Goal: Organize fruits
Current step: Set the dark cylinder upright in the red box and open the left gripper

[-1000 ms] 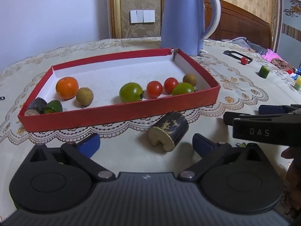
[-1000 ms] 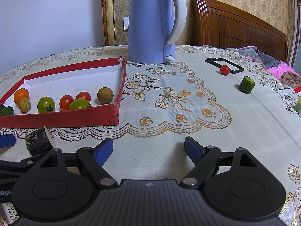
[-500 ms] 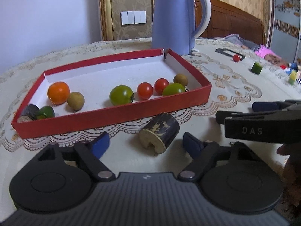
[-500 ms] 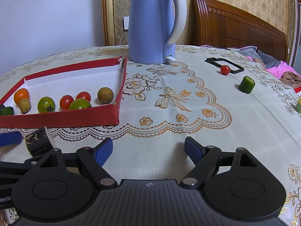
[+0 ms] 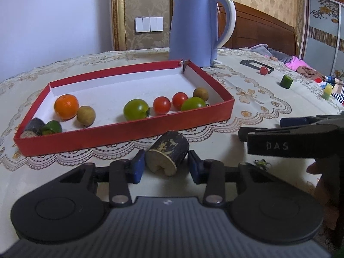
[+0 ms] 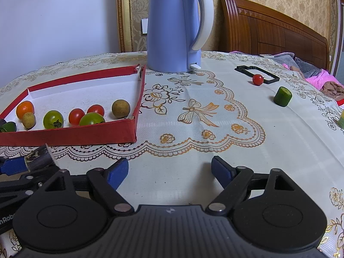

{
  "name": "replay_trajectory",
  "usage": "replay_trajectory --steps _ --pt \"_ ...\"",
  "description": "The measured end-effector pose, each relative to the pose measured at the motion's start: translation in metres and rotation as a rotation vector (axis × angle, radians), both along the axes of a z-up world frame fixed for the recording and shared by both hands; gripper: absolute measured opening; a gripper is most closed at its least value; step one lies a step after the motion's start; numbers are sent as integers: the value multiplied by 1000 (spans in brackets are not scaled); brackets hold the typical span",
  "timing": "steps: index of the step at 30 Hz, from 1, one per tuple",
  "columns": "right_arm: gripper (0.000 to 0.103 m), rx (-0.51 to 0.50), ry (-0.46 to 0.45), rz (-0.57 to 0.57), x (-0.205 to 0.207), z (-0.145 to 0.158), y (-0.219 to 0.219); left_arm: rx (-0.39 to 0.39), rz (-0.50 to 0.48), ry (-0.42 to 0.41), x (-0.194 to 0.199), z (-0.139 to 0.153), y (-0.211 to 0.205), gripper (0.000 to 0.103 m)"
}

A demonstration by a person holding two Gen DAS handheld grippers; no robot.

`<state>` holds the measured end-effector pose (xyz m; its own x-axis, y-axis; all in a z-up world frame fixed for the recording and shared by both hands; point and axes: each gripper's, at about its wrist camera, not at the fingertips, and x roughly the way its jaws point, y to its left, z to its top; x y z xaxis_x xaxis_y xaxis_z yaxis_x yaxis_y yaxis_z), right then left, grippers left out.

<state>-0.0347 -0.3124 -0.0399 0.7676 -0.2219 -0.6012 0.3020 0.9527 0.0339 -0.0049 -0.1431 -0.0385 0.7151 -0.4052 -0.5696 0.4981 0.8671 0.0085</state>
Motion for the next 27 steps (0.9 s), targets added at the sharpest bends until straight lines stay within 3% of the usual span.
replay_trajectory --steps 9,13,17,22,27 --pt "85 -5 -1 8 1 0 2 -16 25 14 -4 1 17 38" --pt "85 -6 -47 111 -3 3 13 -49 61 39 0 6 29 38" --pt "85 -50 -15 198 5 2 31 -64 92 36 5 11 39 38" --pt "85 -5 -18 265 11 2 42 -82 108 25 7 16 49 38" --pt "85 -23 -13 296 15 1 55 -63 122 5 5 13 56 38"
